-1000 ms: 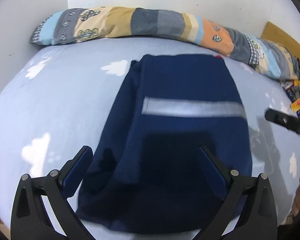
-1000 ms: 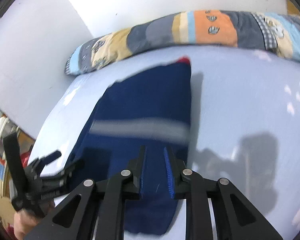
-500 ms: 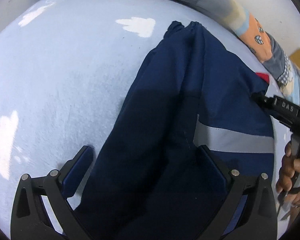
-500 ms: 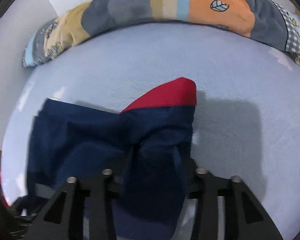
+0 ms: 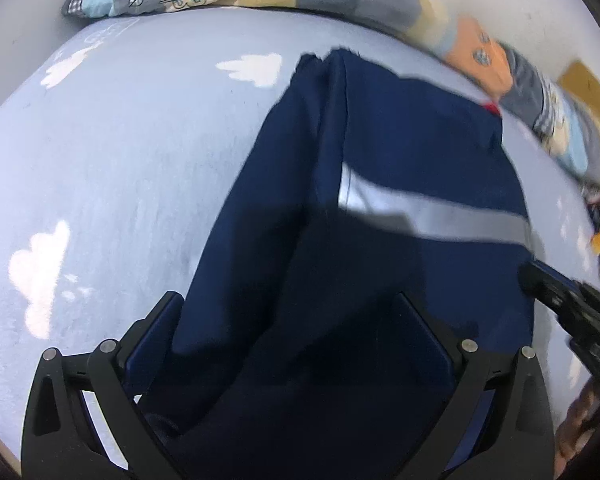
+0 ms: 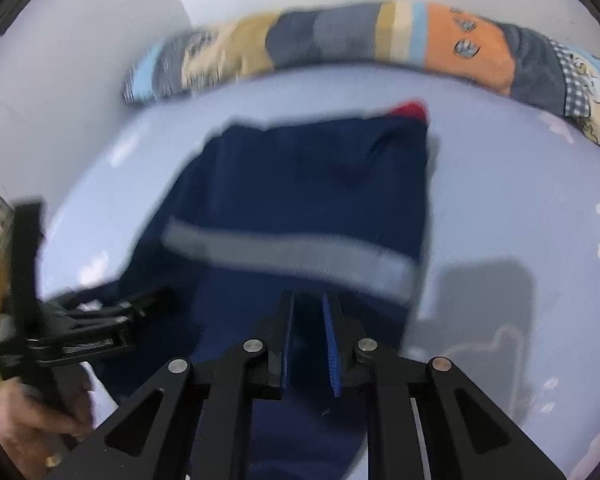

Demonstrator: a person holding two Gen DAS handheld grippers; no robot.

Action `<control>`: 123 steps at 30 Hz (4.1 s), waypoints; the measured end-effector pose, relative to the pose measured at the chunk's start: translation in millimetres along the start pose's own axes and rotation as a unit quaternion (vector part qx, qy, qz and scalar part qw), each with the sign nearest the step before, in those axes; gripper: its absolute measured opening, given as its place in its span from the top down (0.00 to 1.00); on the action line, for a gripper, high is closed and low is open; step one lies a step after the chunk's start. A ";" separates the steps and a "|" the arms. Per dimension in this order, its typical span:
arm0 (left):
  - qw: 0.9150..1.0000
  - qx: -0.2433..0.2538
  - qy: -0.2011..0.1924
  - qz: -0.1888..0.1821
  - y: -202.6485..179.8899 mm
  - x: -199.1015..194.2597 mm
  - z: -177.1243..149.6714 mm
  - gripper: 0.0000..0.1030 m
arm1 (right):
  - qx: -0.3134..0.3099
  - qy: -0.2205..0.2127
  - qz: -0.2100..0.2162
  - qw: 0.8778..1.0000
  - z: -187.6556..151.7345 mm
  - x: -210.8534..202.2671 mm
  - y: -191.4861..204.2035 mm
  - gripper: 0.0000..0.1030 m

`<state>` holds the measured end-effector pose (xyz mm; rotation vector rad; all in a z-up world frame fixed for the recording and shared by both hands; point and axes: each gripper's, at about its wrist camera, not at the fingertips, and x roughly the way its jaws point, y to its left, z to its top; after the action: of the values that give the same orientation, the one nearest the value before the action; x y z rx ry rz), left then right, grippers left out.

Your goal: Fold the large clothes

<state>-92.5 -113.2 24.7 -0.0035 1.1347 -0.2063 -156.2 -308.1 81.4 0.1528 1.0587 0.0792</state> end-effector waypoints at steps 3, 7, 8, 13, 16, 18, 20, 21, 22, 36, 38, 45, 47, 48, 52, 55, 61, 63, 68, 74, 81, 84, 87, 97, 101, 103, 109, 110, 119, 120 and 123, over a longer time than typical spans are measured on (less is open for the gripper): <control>1.000 0.010 0.001 0.003 2.5 4.8 -6.4 0.00 | 0.015 0.022 -0.002 1.000 0.5 32.2 -6.6 0.85; 1.000 0.000 -0.015 -0.007 9.1 -7.9 -14.0 0.00 | 0.031 0.024 0.021 0.999 0.7 1.6 -6.1 0.84; 1.000 0.003 -0.021 -0.008 8.2 -16.0 -17.4 0.00 | 0.024 0.019 0.036 0.999 -4.8 -12.1 -3.2 0.84; 0.997 0.051 -0.053 0.012 3.2 -47.0 -44.9 0.00 | -0.017 0.014 0.052 0.998 -58.6 -50.2 22.2 0.82; 0.996 0.066 -0.051 0.031 2.1 -44.1 -60.2 0.00 | -0.029 0.022 0.032 0.999 -82.7 -37.8 31.6 0.81; 0.996 0.067 -0.050 0.039 1.6 -38.9 -60.7 0.00 | -0.031 0.025 0.019 0.999 -90.3 -21.0 32.5 0.81; 0.996 0.061 -0.053 0.043 3.5 -33.0 -62.6 0.00 | -0.036 0.023 0.014 0.999 -88.7 -11.9 33.4 0.81; 0.996 0.059 -0.054 0.044 3.7 -31.6 -62.6 0.00 | -0.033 0.025 0.014 0.999 -85.9 -10.2 33.0 0.81; 0.996 0.053 -0.055 0.042 4.6 -30.8 -62.0 0.00 | -0.028 0.027 0.019 0.999 -84.3 -10.4 32.1 0.80; 0.996 0.040 -0.064 0.055 -2.6 -28.1 -58.4 0.00 | -0.085 0.023 0.107 0.990 -77.8 -6.9 54.1 0.04; 0.996 0.041 -0.065 0.055 -2.8 -28.1 -58.7 0.00 | -0.093 0.023 0.100 0.990 -77.3 -5.8 57.4 0.04; 0.995 0.044 -0.066 0.058 -4.9 -28.3 -59.6 0.00 | -0.075 0.003 0.146 0.986 -74.3 -5.9 46.1 0.02; 0.995 0.045 -0.067 0.060 -5.8 -28.6 -59.9 0.00 | -0.059 0.000 0.164 0.985 -78.0 -5.6 39.2 0.02; 0.995 0.046 -0.067 0.060 -6.4 -28.7 -60.1 0.00 | -0.049 -0.001 0.172 0.984 -77.7 -6.5 37.3 0.02; 0.995 0.046 -0.068 0.062 -7.7 -28.7 -60.5 0.00 | -0.019 0.004 0.200 0.980 -77.0 -9.2 26.1 0.02; 0.994 0.048 -0.069 0.065 -8.8 -29.0 -60.7 0.00 | 0.007 0.007 0.217 0.976 -73.8 -12.9 19.5 0.02; 0.994 0.048 -0.069 0.065 -9.4 -29.3 -60.7 0.00 | 0.044 -0.021 0.245 0.968 -66.4 -39.0 -3.8 0.05; 0.994 0.048 -0.069 0.066 -9.7 -29.2 -60.7 0.00 | 0.056 -0.034 0.230 0.971 -62.6 -44.3 -14.2 0.05; 0.994 0.049 -0.070 0.066 -10.0 -29.0 -60.6 0.00 | 0.122 -0.040 0.200 0.971 -57.1 -40.5 -54.6 0.05; 0.994 0.049 -0.069 0.065 -10.6 -28.6 -60.6 0.00 | 0.182 -0.035 0.203 0.962 -57.1 -29.5 -81.3 0.14; 0.998 0.034 -0.040 0.021 -1.0 -38.0 -46.4 0.00 | 0.208 -0.022 0.207 0.956 -56.6 -13.1 -89.4 0.15; 0.998 0.004 -0.051 -0.042 22.6 -57.0 -23.0 0.00 | 0.214 -0.023 0.213 0.953 -56.8 -11.5 -92.9 0.14; 0.994 -0.009 -0.035 -0.099 50.7 -60.4 1.7 0.00 | 0.210 -0.023 0.220 0.952 -54.2 -9.0 -91.7 0.14; 0.925 -0.136 0.102 -0.340 105.8 18.6 15.2 0.00 | 0.216 -0.003 0.227 0.950 -42.1 16.0 -98.7 0.14; 0.921 -0.107 0.137 -0.349 85.8 39.2 16.7 0.00 | 0.223 0.008 0.236 0.946 -38.0 31.4 -102.7 0.13; 0.921 -0.098 0.138 -0.350 81.1 39.9 19.6 0.00 | 0.223 0.006 0.251 0.942 -32.7 38.5 -103.9 0.12; 0.909 -0.128 0.138 -0.371 78.0 47.2 28.3 0.00 | 0.197 0.006 0.304 0.932 -11.0 62.3 -89.7 0.11; 0.913 -0.128 0.137 -0.362 72.0 45.8 29.3 0.00 | 0.187 0.005 0.297 0.936 -8.2 64.1 -84.4 0.10; 0.945 -0.053 0.086 -0.310 5.7 19.4 27.4 0.00 | 0.098 -0.021 0.250 0.963 3.1 40.2 -51.0 0.13; 0.944 -0.053 0.081 -0.315 4.3 13.2 27.4 0.00 | 0.084 -0.026 0.245 0.966 4.1 30.7 -49.6 0.17; 0.937 -0.054 0.075 -0.338 -0.4 -0.4 24.8 0.00 | 0.054 -0.036 0.225 0.972 5.1 9.5 -43.6 0.19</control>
<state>-70.4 -116.1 35.6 -0.4901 1.2648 -0.7661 -147.5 -350.3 68.6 0.4890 0.9410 0.4230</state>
